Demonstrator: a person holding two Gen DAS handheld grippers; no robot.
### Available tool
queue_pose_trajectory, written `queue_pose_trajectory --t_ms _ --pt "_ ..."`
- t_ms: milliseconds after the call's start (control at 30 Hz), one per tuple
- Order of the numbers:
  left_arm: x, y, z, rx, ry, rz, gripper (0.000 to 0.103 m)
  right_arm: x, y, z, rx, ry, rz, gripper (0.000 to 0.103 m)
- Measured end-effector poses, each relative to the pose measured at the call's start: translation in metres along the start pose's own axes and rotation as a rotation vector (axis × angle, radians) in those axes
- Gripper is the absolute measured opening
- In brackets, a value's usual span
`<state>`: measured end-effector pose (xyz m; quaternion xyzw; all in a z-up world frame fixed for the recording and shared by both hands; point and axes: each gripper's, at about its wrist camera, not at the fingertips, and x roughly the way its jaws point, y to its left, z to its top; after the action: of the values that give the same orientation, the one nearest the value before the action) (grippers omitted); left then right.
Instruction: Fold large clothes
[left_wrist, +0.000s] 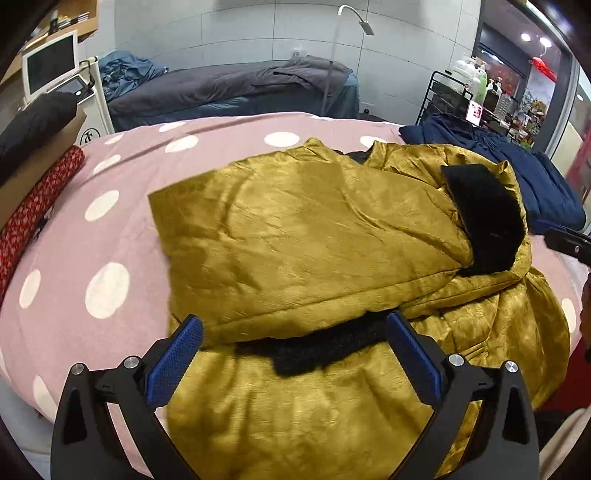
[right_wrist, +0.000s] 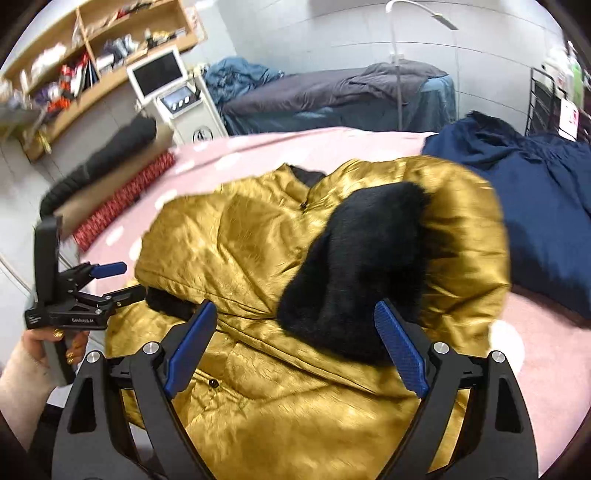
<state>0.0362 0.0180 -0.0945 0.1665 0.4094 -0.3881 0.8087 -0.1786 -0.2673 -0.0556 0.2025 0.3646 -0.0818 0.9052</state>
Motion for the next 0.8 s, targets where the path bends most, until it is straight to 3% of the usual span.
queue_pose_trajectory --t_ms 100,267,367,467,600,700,800 --pt "-0.001 0.024 0.006 -0.029 0.006 -0.027 0.097 -0.015 -0.024 -0.001 0.04 0.003 -0.01 0.086" --pt "0.008 0.043 -0.003 -0.004 0.106 -0.09 0.093 -0.034 -0.068 -0.016 0.101 0.051 -0.051 0.086" --pt "0.001 0.048 -0.021 0.011 0.144 -0.14 0.092 -0.044 -0.087 -0.034 0.128 0.092 -0.057 0.086" --pt "-0.005 0.056 -0.047 0.018 0.166 -0.111 0.092 -0.049 -0.105 -0.055 0.16 0.137 -0.067 0.086" --pt "-0.01 0.07 -0.079 -0.047 0.205 -0.114 0.092 -0.047 -0.126 -0.085 0.259 0.196 -0.034 0.086" --pt "-0.015 0.07 -0.101 -0.033 0.219 -0.11 0.092 -0.045 -0.129 -0.099 0.287 0.236 -0.014 0.086" --pt "-0.016 0.068 -0.122 -0.051 0.247 -0.171 0.091 -0.043 -0.117 -0.106 0.246 0.272 0.029 0.086"
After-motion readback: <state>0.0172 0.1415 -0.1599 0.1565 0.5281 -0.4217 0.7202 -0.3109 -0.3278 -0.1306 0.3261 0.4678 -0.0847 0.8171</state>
